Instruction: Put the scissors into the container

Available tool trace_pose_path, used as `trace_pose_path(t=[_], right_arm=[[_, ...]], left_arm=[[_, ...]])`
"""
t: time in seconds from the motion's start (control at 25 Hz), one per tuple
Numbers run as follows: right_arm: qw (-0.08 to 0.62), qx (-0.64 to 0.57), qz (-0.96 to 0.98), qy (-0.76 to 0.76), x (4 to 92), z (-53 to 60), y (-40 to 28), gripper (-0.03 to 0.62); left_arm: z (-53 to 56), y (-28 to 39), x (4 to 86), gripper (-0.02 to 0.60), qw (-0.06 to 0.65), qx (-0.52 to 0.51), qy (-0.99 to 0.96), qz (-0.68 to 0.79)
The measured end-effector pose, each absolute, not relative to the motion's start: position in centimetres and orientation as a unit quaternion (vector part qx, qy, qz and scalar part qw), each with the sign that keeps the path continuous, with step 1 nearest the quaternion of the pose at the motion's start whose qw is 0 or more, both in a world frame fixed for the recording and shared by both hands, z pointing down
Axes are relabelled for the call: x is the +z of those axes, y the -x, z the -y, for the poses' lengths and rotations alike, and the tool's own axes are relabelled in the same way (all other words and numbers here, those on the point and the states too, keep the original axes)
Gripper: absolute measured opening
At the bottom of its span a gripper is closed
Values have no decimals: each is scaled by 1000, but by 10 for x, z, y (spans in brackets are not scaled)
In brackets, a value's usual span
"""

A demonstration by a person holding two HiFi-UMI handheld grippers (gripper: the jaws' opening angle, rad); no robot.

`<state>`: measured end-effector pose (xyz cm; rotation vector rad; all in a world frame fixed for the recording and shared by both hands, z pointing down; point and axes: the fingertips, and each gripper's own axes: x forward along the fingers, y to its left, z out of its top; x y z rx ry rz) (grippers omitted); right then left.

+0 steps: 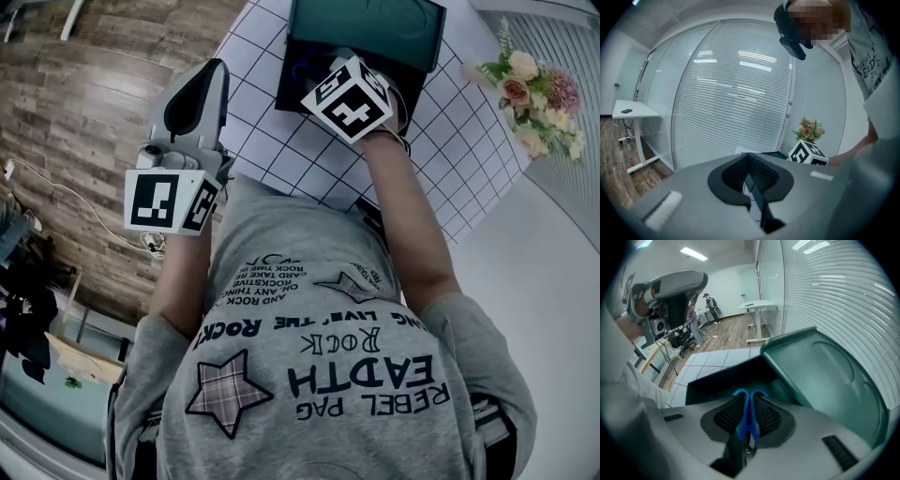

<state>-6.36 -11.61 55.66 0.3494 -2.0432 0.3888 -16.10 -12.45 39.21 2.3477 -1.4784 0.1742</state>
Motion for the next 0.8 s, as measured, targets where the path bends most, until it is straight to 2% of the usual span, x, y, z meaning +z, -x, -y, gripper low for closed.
trace_pose_path(t=[0.8], right_arm=[[475, 164, 850, -157, 533, 121, 63, 81]], left_arm=[[125, 157, 383, 9, 171, 55, -837, 517]])
